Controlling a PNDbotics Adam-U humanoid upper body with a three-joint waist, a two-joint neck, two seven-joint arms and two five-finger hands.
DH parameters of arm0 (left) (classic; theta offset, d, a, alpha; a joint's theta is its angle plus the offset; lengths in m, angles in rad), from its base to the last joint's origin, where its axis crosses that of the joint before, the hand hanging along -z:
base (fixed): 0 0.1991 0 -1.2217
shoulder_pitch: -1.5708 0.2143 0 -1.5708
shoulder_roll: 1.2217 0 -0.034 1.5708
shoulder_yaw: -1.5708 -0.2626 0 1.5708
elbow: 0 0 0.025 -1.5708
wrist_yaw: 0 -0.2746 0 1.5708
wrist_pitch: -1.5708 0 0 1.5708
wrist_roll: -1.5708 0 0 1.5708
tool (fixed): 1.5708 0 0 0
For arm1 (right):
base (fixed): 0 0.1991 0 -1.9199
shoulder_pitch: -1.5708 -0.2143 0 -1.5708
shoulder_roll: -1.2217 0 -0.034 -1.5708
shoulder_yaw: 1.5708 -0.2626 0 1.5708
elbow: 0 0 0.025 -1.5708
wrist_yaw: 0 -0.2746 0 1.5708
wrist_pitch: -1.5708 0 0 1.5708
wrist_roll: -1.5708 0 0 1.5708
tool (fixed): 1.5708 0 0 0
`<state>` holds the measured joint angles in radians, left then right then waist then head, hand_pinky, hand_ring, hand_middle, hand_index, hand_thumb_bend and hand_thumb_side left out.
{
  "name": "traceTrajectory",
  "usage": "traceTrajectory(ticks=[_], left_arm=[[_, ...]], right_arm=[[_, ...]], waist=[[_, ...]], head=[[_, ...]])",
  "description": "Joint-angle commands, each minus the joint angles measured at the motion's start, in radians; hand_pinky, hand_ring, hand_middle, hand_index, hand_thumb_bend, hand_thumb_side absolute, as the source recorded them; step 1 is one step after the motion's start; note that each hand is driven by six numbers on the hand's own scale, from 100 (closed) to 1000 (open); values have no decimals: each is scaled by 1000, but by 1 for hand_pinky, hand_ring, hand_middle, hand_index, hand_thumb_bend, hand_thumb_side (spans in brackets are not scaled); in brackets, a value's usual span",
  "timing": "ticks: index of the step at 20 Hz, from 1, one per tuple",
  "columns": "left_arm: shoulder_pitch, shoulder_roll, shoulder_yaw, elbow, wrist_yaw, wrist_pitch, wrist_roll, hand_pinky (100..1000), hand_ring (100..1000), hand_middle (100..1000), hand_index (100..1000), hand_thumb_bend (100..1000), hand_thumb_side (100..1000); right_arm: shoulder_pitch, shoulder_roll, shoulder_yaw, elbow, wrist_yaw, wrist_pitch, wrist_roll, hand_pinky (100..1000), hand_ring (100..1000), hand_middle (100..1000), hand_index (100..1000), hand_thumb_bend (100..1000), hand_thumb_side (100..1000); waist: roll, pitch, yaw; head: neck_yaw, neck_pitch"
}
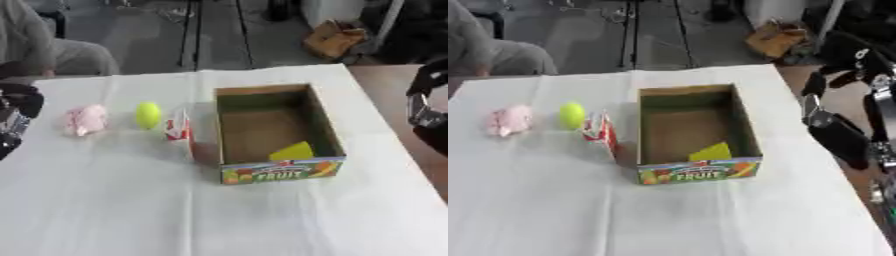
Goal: Pick up objects on the table and place them in the box.
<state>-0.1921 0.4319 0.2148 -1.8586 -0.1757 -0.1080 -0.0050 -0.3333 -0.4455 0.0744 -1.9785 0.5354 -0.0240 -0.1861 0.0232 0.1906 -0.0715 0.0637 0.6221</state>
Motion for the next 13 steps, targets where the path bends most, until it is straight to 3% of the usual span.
traceTrajectory(ticks=[1, 13], left_arm=[[-3, 11, 18, -31, -23, 5, -19, 634, 700, 772, 868, 637, 666], [2, -3, 29, -51, -61, 16, -28, 634, 699, 772, 867, 635, 652]], right_arm=[[-7, -23, -12, -22, 6, 3, -4, 558, 653, 749, 913, 100, 259], [-4, -24, -14, -22, 6, 4, -7, 558, 653, 748, 913, 100, 263]], waist=[[1, -17, 1], [0, -17, 6]], head=[[-4, 8], [-6, 11]])
